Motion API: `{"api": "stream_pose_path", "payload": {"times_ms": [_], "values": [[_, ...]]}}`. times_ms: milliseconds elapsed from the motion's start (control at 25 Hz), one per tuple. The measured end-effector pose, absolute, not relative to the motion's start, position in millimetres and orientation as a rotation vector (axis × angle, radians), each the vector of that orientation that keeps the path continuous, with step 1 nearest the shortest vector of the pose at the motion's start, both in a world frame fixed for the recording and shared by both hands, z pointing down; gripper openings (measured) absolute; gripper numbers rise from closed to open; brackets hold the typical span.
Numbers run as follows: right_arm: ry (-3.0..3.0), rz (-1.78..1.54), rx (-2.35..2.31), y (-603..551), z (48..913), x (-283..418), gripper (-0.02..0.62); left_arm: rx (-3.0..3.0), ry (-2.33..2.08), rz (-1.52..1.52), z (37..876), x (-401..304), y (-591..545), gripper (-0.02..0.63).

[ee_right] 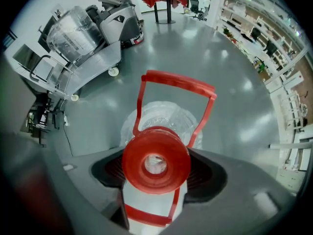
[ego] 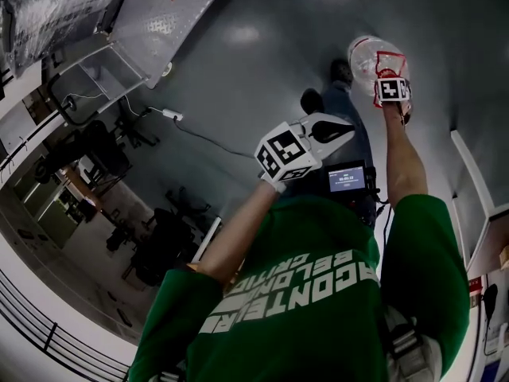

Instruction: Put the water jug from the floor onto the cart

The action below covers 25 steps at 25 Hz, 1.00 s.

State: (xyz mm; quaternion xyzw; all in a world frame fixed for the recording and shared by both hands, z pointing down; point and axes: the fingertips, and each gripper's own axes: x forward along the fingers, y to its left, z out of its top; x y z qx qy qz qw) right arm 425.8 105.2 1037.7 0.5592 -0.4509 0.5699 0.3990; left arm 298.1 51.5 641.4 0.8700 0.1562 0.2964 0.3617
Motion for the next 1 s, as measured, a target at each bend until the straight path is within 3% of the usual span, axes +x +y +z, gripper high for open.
{"api": "stream_pose_path", "payload": {"times_ms": [1000], "values": [[-1.257, 1.209, 1.414, 92.5, 888.4, 478.3, 0.304, 2.403, 0.264, 0.640, 576.2, 278.2, 17.2, 0.009]]}}
